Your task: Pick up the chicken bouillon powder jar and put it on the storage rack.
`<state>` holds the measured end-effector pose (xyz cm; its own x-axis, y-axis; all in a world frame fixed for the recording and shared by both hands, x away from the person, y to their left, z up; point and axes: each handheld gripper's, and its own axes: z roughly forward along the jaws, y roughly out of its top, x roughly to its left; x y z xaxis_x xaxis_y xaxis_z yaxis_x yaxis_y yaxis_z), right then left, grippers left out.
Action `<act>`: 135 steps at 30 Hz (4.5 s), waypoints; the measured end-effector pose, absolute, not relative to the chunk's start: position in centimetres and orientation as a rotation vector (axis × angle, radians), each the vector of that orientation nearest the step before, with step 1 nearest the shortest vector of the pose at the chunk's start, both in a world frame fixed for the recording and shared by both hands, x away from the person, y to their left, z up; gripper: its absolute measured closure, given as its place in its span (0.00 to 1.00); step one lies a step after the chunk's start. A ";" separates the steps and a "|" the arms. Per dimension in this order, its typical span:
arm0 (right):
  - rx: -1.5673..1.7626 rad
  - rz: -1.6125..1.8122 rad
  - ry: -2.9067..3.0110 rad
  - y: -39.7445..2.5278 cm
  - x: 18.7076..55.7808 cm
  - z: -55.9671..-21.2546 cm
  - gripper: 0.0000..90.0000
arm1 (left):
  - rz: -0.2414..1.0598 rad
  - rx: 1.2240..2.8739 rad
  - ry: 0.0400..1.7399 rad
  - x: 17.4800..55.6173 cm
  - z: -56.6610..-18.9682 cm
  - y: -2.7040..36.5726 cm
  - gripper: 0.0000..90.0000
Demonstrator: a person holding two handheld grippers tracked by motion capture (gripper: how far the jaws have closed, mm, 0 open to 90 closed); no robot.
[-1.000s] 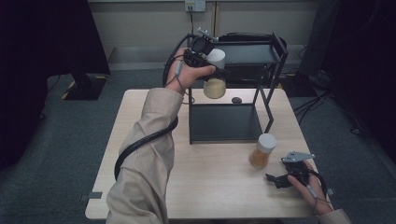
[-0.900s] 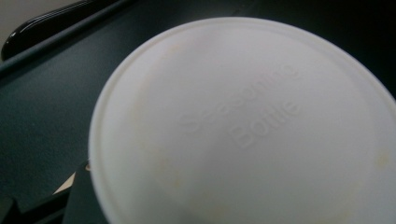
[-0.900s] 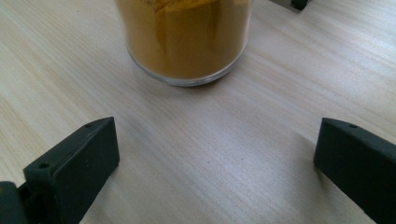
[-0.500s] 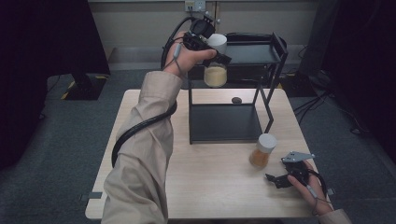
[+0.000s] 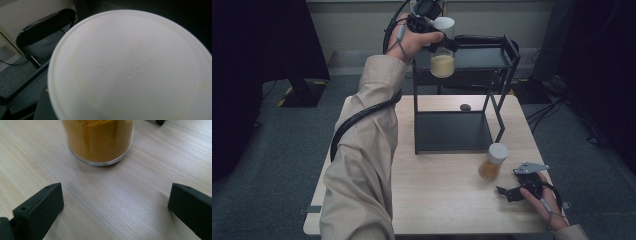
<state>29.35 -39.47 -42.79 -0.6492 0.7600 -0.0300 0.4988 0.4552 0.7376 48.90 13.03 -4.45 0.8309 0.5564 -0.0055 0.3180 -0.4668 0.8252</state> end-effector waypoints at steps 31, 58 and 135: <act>1.064 1.017 2.354 -39.5 29.4 -42.8 0.00 | 0.419 2.078 0.759 53.0 -5.3 11.6 0.39; 1.065 1.018 2.353 -39.5 29.3 -42.8 0.00 | 0.488 2.001 0.817 50.6 -6.2 11.8 0.05; 1.065 1.017 2.353 -39.5 29.3 -42.8 0.00 | 0.257 1.892 0.606 41.1 -25.7 19.4 0.01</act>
<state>29.34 -39.47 -42.80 -0.6490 0.7601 -0.0310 0.4980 0.4553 0.7380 41.13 19.45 -25.72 0.8468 0.5219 -0.1024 0.2888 -0.2896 0.9126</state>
